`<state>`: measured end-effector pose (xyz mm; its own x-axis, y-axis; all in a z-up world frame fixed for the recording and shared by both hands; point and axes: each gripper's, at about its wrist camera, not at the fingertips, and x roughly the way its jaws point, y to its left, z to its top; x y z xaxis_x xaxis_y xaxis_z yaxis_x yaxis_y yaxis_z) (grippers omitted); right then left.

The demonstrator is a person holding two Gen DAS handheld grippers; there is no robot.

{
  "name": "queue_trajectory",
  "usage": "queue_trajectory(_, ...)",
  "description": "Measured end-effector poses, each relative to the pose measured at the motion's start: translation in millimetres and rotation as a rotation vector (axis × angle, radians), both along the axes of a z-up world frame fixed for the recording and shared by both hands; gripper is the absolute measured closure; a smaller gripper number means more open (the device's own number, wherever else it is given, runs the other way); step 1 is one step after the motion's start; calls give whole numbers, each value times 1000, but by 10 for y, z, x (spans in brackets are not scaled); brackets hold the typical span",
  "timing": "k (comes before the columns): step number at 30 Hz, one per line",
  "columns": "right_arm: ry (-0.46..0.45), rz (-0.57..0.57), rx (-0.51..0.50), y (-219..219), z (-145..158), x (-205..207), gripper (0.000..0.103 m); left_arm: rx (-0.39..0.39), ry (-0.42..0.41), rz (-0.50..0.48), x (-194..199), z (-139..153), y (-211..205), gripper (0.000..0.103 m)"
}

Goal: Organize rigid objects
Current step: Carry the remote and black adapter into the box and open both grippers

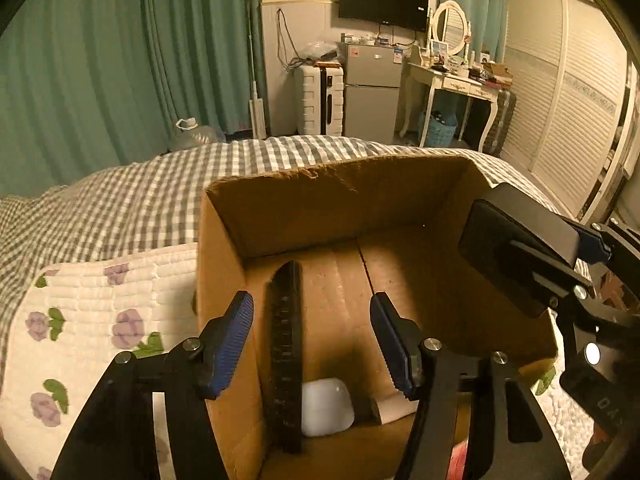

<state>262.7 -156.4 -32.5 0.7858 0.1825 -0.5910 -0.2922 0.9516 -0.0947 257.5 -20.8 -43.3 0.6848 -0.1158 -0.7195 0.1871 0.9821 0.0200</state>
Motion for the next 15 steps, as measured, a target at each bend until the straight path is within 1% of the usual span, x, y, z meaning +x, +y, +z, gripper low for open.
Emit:
queue_trajectory(3, -2, -17, 1, -6, 61, -11, 64, 4, -8, 0, -111, 97, 28, 40)
queue_trajectory(7, -11, -32, 10, 34, 102, 40, 64, 28, -28, -10, -268, 203, 103, 39)
queue_trajectory(12, 22, -37, 13, 164, -22, 213, 64, 24, -30, 13, -360, 221, 255, 39)
queue_trajectory(15, 59, -53, -14, 270, -123, 296, 64, 11, -23, 33, -426, 218, 344, 39)
